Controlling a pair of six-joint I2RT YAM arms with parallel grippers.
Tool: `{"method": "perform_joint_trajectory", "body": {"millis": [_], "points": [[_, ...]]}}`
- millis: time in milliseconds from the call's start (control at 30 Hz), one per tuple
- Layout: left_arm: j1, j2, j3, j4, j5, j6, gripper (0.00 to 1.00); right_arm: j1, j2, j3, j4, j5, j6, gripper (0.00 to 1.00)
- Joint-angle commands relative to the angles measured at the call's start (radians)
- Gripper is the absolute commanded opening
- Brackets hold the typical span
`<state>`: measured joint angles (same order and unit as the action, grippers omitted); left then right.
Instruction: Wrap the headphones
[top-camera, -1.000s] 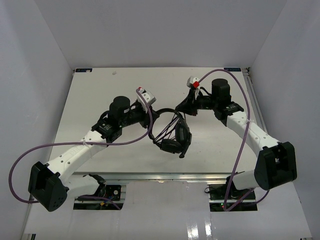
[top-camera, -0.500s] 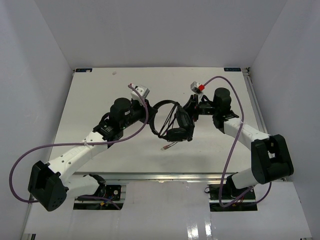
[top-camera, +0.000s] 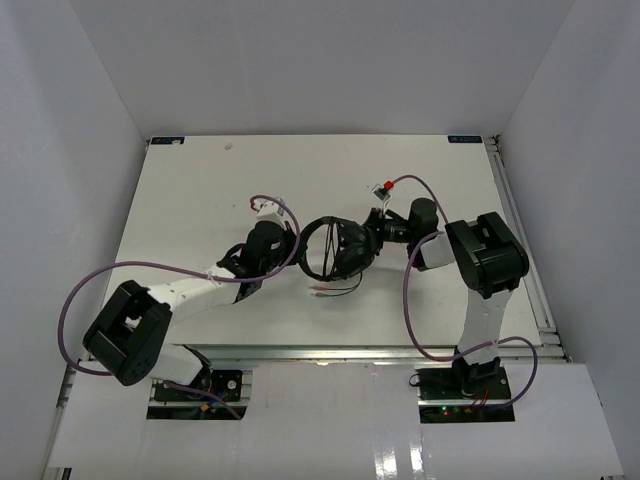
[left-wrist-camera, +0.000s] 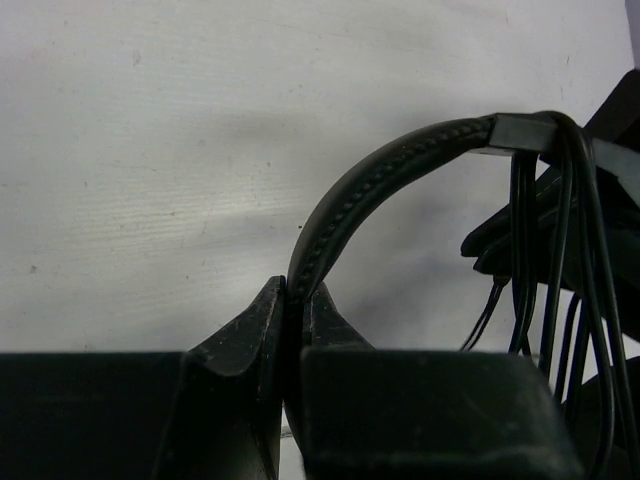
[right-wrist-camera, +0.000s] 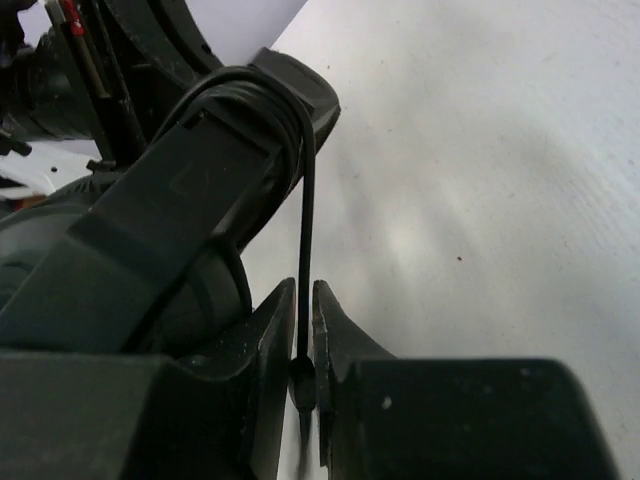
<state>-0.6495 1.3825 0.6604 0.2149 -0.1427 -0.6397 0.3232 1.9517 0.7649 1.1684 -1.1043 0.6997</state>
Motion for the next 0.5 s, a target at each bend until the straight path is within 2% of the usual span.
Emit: {"method": "perform_joint_trajectory", "body": {"millis": [0, 200, 467], "points": [[0.042, 0.019, -0.019, 0.204, -0.199, -0.231, 0.00, 0.007, 0.102, 0.023, 0.219, -0.035, 0.169, 0.22], [0.088, 0.089, -0.018, 0.196, -0.203, -0.350, 0.00, 0.008, 0.162, 0.031, 0.197, -0.005, 0.160, 0.29], [0.152, 0.214, 0.079, 0.058, -0.175, -0.440, 0.00, 0.008, 0.113, 0.033, -0.110, 0.065, -0.044, 0.31]]}}
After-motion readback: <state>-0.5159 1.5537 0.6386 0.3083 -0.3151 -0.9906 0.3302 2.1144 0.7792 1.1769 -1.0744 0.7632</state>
